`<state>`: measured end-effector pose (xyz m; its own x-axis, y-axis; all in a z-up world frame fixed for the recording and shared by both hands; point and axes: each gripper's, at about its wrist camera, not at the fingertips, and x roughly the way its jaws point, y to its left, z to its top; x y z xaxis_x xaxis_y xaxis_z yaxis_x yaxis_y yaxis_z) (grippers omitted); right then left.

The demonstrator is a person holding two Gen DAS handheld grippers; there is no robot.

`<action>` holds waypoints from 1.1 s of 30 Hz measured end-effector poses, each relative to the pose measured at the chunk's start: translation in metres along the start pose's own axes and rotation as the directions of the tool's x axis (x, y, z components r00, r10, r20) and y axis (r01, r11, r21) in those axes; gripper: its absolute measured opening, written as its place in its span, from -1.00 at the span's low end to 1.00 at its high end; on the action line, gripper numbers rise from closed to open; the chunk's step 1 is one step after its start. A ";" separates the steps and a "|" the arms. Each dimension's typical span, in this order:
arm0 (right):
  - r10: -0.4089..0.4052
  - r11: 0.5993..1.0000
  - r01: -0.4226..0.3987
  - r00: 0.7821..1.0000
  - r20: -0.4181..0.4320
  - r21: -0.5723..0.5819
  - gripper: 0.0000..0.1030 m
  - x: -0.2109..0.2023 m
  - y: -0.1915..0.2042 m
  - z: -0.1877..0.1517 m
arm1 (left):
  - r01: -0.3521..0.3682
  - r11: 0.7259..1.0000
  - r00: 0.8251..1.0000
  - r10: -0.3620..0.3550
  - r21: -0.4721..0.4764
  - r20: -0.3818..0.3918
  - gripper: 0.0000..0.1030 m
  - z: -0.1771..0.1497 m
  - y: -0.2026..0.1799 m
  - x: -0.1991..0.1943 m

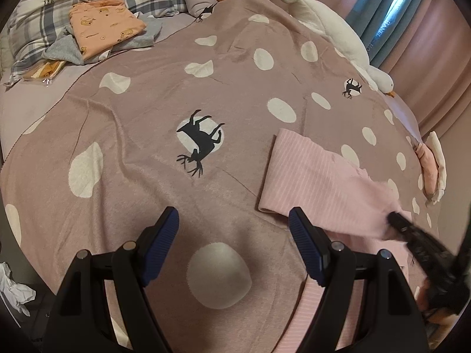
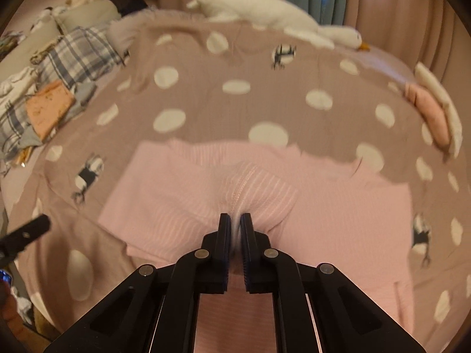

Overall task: Fold small clothes
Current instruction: 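Lift the hem with the right tool and fold it toward the collar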

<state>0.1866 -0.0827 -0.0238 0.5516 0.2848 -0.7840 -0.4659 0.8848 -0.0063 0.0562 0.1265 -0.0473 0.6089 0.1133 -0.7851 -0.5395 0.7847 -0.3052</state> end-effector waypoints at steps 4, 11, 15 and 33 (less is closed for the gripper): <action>-0.010 1.000 0.011 0.997 0.073 -0.007 -0.84 -0.023 -0.005 0.014 | 0.007 1.000 1.000 -0.007 0.010 0.001 0.50 0.001 -0.004 -0.001; -0.040 0.999 0.041 0.986 0.164 -0.003 -0.84 -0.053 -0.015 0.028 | 0.009 1.000 1.000 -0.009 0.018 -0.003 0.50 0.002 -0.010 -0.001; -0.069 0.998 0.070 0.977 0.200 0.006 -0.84 -0.066 -0.026 0.034 | 0.020 0.999 1.000 -0.020 0.026 0.002 0.50 0.005 -0.016 -0.002; -0.183 0.980 0.160 0.959 0.218 0.121 -0.84 -0.082 -0.086 0.032 | 0.088 0.986 0.996 -0.083 0.143 -0.037 0.50 0.009 -0.075 0.014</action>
<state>0.2038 -0.1700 0.0607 0.7648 0.1910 -0.6153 -0.2843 0.9571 -0.0563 0.1106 0.0751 -0.0309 0.6295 0.0247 -0.7766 -0.3949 0.8709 -0.2924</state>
